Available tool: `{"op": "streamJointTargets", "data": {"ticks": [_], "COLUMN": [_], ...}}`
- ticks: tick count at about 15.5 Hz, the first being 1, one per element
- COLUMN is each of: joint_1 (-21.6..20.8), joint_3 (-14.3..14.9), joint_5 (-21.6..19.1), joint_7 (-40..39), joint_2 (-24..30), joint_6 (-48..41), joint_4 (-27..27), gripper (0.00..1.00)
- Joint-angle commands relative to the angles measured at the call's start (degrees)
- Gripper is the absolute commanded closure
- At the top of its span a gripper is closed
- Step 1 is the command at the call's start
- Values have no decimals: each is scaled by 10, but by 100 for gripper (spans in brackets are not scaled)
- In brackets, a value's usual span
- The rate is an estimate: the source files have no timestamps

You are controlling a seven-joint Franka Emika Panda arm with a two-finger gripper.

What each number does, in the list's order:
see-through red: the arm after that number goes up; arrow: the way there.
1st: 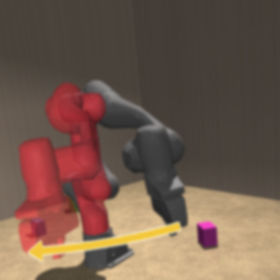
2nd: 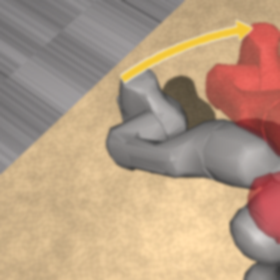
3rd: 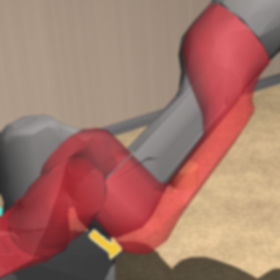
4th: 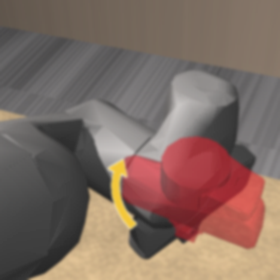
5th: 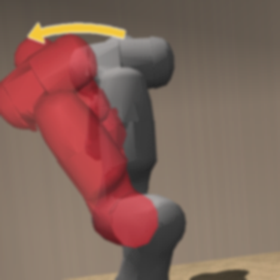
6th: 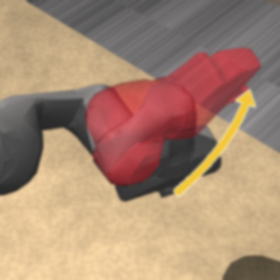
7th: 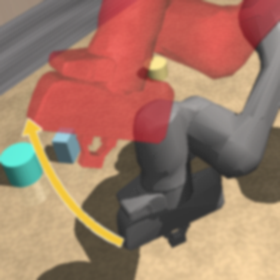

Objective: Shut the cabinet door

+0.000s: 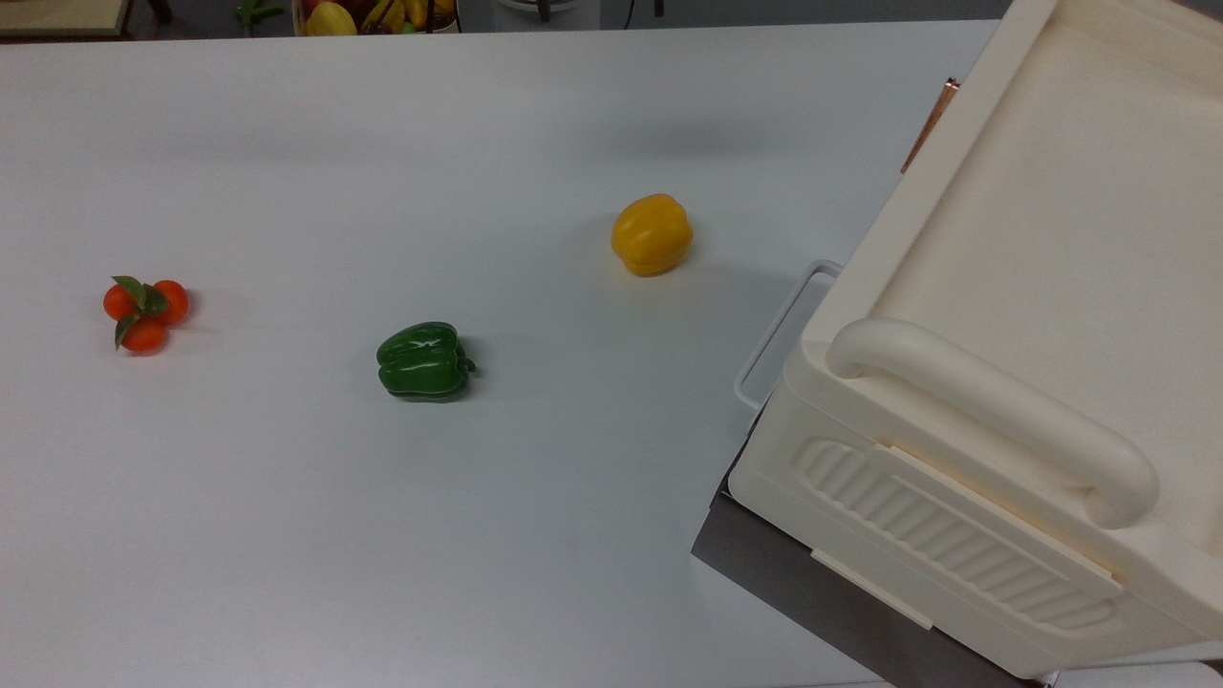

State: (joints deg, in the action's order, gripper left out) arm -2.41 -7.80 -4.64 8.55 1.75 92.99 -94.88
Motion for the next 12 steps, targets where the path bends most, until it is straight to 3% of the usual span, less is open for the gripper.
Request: {"op": "streamJointTargets", "data": {"ticks": [1, 4, 12], "joint_1": [-29, -53, -47], "joint_3": [42, 98, 100], "joint_5": [23, 19, 18], "joint_7": [25, -4, -88], "joint_2": [4, 3, 1], "joint_6": [-15, 15, 59], "joint_4": [6, 8, 7], "gripper": [0, 0, 0]}}
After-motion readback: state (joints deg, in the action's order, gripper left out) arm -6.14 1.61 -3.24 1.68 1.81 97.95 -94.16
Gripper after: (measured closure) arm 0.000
